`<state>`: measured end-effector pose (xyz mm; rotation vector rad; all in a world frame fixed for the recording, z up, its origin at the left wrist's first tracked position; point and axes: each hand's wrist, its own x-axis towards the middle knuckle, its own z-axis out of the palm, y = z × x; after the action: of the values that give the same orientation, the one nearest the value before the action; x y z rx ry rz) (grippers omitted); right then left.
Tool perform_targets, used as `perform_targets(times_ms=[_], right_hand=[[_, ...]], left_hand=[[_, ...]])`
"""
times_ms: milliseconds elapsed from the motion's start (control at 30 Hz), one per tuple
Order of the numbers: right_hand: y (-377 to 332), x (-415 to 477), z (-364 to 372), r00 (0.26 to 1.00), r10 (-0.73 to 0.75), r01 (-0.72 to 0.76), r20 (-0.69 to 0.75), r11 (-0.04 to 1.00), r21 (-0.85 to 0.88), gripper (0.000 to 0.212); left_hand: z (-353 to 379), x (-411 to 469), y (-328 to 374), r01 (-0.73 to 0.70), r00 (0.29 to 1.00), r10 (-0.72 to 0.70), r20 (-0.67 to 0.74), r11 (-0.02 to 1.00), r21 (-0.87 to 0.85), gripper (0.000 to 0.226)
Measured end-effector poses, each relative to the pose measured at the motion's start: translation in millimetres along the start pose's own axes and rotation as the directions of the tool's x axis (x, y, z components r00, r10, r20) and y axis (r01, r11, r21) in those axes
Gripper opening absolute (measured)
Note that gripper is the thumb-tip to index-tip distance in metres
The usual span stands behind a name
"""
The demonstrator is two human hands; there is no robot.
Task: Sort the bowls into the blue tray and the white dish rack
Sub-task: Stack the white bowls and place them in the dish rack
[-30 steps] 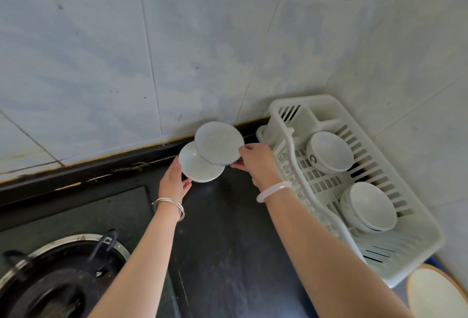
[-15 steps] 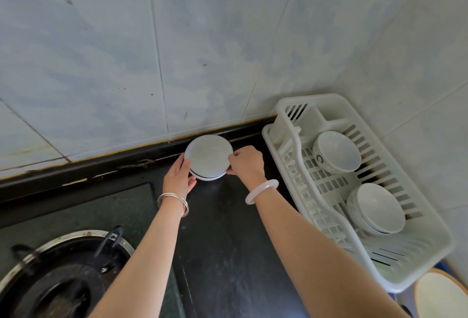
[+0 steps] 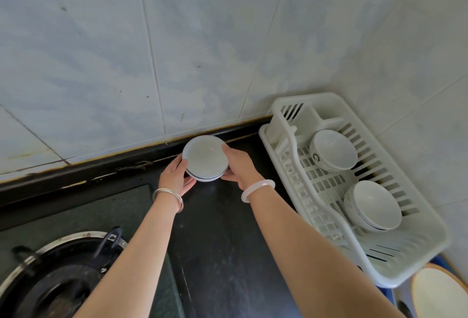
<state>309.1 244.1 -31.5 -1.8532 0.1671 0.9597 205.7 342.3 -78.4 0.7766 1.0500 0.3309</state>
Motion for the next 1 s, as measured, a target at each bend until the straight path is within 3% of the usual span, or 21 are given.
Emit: perform_targets(times_ms=[133, 333, 467, 667, 833, 1000], right_hand=[[-2, -10, -16, 0.999, 0.004, -0.001, -0.05, 0.998, 0.058, 0.03], [-9, -54, -68, 0.968, -0.172, 0.207, -0.18, 0.958, 0.197, 0.019], [-19, -79, -120, 0.942, -0.166, 0.225, -0.292, 0.957, 0.182, 0.034], [-13, -100, -197, 0.892, -0.113, 0.228, -0.437, 0.948, 0.22, 0.04], [19, -98, -230, 0.879, -0.074, 0.251, -0.471, 0.912, 0.325, 0.042], [48, -87, -238, 0.888, 0.034, 0.194, -0.458, 0.876, 0.442, 0.028]], left_hand=[[8, -12, 7, -0.045, 0.998, 0.043, 0.044, 0.998, 0.054, 0.019], [55, -49, 27, -0.145, 0.965, 0.107, 0.238, 0.979, 0.144, 0.022], [102, -80, 32, -0.168, 0.921, 0.081, 0.382, 0.965, 0.202, 0.019], [173, -111, 20, -0.176, 0.84, -0.038, 0.541, 0.925, 0.337, 0.031], [217, -117, -1, -0.161, 0.804, -0.181, 0.567, 0.851, 0.499, 0.038], [240, -104, -14, -0.197, 0.78, -0.298, 0.55, 0.718, 0.667, 0.042]])
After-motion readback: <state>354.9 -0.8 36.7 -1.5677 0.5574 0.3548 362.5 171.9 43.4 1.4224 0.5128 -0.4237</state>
